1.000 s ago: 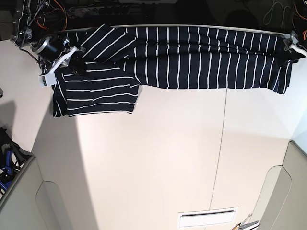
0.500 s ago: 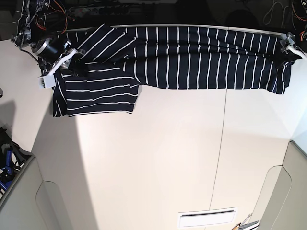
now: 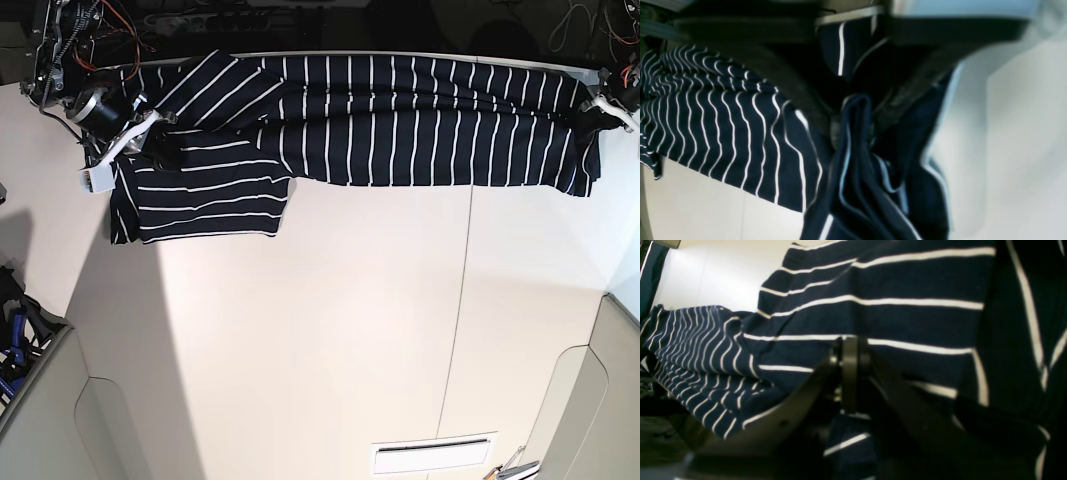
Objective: Fold the T-shirt properly
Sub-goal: 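Hold the strip ends with both grippers and straighten the strip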
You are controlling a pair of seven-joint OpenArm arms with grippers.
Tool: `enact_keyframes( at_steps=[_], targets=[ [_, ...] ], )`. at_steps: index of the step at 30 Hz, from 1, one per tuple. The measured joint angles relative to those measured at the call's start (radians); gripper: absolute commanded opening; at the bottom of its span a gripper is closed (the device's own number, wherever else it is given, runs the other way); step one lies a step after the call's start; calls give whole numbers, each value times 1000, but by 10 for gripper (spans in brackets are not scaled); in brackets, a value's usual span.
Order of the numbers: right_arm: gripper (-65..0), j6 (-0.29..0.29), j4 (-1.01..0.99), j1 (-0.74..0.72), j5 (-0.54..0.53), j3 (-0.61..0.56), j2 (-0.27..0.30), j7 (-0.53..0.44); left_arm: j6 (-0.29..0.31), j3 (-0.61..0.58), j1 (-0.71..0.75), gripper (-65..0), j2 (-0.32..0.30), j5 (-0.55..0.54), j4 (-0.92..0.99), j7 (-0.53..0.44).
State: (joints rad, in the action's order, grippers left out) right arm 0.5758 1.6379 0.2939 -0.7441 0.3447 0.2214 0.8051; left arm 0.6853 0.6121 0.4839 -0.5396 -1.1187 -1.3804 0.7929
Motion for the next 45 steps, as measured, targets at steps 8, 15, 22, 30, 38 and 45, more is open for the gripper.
enact_keyframes(
  at_steps=[8, 15, 22, 30, 38, 45],
  targets=[
    [-650, 0, 0, 0, 0, 0, 0, 0, 0, -4, -14, -650, 2, 63, -14, -143],
    [-650, 0, 0, 0, -61, 52, 0, 0, 2, -4, -131, -650, 2, 146, -53, -142],
    [-650, 0, 0, -42, -74, 113, 0, 49, 4, -4, -204, -650, -10, 220, -53, -143],
    [-407, 0, 0, -64, -72, 114, 0, 53, 4, -5, -207, -650, -18, 217, -122, -132],
    [-406, 0, 0, -64, -71, 114, 0, 53, 4, -4, -207, -597, -5, 294, -91, -114],
    [-406, 0, 0, -64, -71, 114, 0, 53, 4, -4, -207, -326, 2, 363, 40, -226]
  ],
)
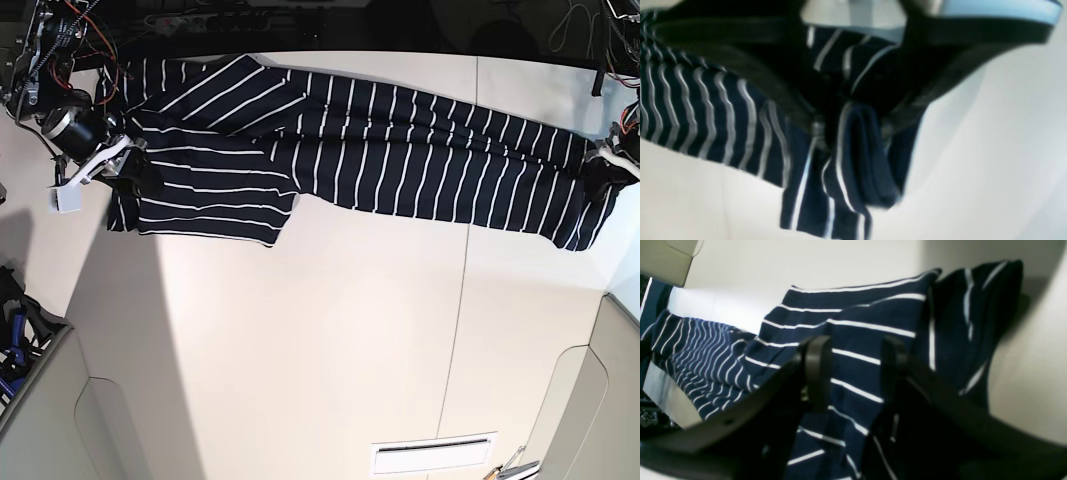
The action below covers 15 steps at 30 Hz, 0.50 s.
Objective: Fold the T-shirt properly
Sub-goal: 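Hold the strip ends with both grippers and straighten the strip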
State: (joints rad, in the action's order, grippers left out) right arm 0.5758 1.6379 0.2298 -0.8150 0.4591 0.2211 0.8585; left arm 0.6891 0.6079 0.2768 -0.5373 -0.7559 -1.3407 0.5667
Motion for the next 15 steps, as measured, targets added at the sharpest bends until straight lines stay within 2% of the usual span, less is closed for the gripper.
enact_keyframes(
  at_steps=[2, 4, 10, 13, 15],
  targets=[
    [-406, 0, 0, 0, 0, 0, 0, 0, 0, 0, 0, -254, 0, 12, 23, -30],
    [-406, 0, 0, 0, 0, 0, 0, 1, 0, 0, 0, -227, 0, 14, 27, -36],
    [-406, 0, 0, 3, 0, 0, 0, 34, -3, 0, -3, -227, -34, 30, 27, -40],
    [-406, 0, 0, 3, 0, 0, 0, 40, -64, 0, -21, -227, -43, 30, 39, -41],
    [-406, 0, 0, 3, 0, 0, 0, 40, -62, 0, -46, -227, -50, 30, 76, -42]
  ],
)
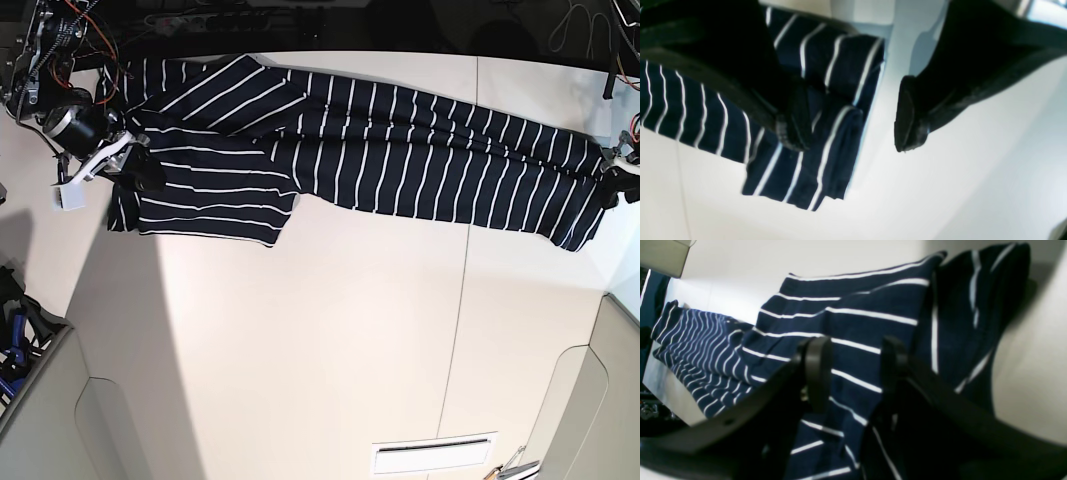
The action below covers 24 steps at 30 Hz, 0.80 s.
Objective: Fold the T-shirt properly
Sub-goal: 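Hold the strip ends with both grippers and straighten the strip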
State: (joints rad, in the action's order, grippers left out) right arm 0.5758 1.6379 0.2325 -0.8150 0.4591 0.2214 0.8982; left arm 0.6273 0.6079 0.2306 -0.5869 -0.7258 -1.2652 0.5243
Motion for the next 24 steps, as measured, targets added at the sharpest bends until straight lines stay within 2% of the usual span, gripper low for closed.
enact_keyframes(
  at_steps=[3, 6, 10, 12, 18, 21, 24],
  targets=[
    [-406, 0, 0, 0, 0, 0, 0, 9, 3, 0, -57, -227, -13, -11, 104, 2],
    [-406, 0, 0, 0, 0, 1, 0, 13, 55, 0, -110, -227, -32, -89, 223, 46],
    [-406, 0, 0, 0, 0, 1, 0, 16, 59, 0, -154, -227, -33, -198, 317, 120],
    [-406, 0, 0, 0, 0, 1, 0, 16, 60, 0, -159, -227, -34, -237, 330, 138],
    [-406, 0, 0, 0, 0, 1, 0, 16, 62, 0, -161, -227, -36, -253, 335, 191],
    [-406, 0, 0, 0, 0, 1, 0, 16, 62, 0, -162, -227, -40, -264, 334, 236],
    [-406, 0, 0, 0, 0, 1, 0, 16, 62, 1, -161, -227, -40, -333, 334, 318]
  ],
)
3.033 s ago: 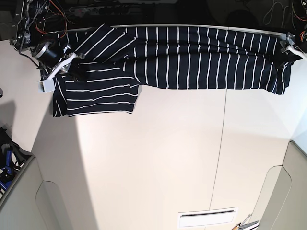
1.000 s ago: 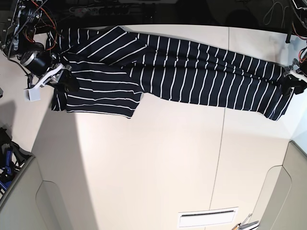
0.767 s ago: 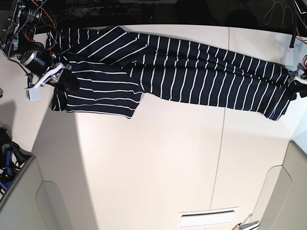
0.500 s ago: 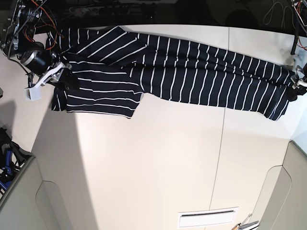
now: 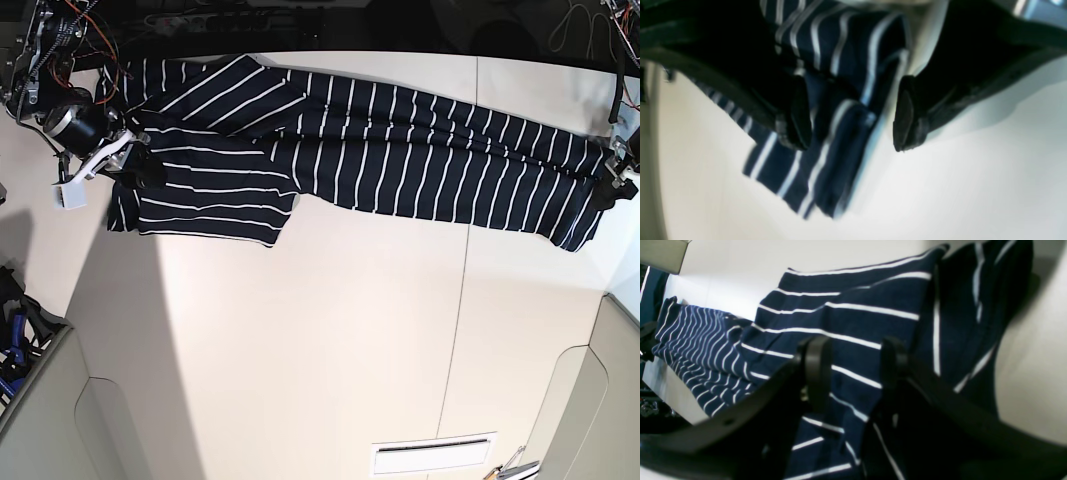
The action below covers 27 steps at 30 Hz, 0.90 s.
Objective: Fold the T-shirt properly
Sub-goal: 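Hold the strip ends with both grippers and straighten the strip, then lift the strip end with the left gripper and fold it toward the right gripper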
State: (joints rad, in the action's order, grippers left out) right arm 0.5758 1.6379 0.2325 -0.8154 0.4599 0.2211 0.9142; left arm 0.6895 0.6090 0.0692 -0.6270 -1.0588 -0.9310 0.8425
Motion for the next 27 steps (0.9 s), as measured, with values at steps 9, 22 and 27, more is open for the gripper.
enact_keyframes(
  at_steps=[9, 22, 27],
  targets=[
    [-406, 0, 0, 0, 0, 0, 0, -4, 15, -148, 1, -229, -7, -129, -4, 72],
    [-406, 0, 0, 0, 0, 0, 0, -4, 5, -187, 3, -650, -2, -127, -21, 9],
    [-406, 0, 0, 0, 0, 0, 0, -4, -2, -189, 9, -650, 0, -108, -142, 4]
  ],
)
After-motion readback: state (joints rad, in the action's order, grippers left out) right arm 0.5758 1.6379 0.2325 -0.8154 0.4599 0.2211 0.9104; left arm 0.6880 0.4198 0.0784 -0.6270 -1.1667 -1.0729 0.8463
